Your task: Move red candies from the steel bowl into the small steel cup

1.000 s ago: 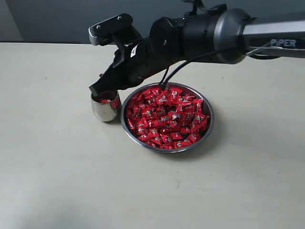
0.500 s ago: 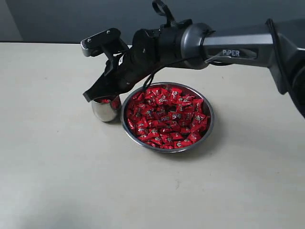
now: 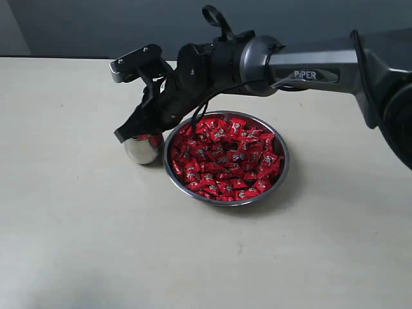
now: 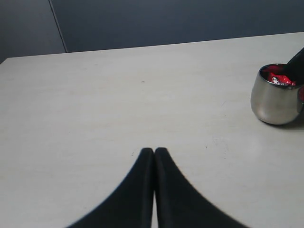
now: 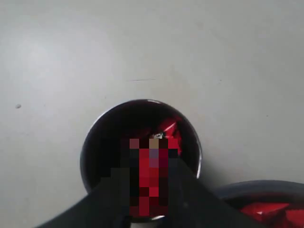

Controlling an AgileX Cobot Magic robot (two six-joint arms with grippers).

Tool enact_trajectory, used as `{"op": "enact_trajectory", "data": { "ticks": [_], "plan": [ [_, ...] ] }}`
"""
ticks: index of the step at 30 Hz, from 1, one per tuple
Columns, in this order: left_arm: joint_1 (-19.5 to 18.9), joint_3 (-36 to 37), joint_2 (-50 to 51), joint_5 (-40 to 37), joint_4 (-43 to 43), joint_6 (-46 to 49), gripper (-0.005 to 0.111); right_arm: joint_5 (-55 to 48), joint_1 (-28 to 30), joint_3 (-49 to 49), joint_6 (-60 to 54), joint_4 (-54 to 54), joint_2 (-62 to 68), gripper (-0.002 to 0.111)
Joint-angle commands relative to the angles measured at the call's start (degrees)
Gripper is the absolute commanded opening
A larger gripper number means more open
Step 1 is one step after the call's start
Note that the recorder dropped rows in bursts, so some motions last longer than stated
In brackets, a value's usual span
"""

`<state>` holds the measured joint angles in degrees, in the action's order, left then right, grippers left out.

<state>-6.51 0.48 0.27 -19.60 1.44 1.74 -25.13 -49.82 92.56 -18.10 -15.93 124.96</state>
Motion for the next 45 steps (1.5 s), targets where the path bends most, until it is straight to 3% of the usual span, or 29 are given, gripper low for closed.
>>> {"op": "enact_trajectory", "data": {
  "ticks": [1,10,25,45],
  "plan": [
    [0.31,-0.48,-0.27,0.29,0.11,-0.06,0.0,-2.7,0.02,0.33,-0.08,2.76,-2.34,0.022],
    [0.31,-0.48,-0.27,0.29,0.11,-0.06,0.0,-14.77,1.22,-0.72,6.06,9.87,-10.88,0.022],
    [0.31,-0.48,-0.27,0.29,0.11,-0.06,0.0,-7.45,5.78,-20.3,9.76,12.21,-17.19,0.022],
    [0.31,-0.48,-0.27,0.39,0.11,-0.06,0.0,-4.22,5.78,-22.6,7.63,6.2,-11.17,0.022]
  ]
}}
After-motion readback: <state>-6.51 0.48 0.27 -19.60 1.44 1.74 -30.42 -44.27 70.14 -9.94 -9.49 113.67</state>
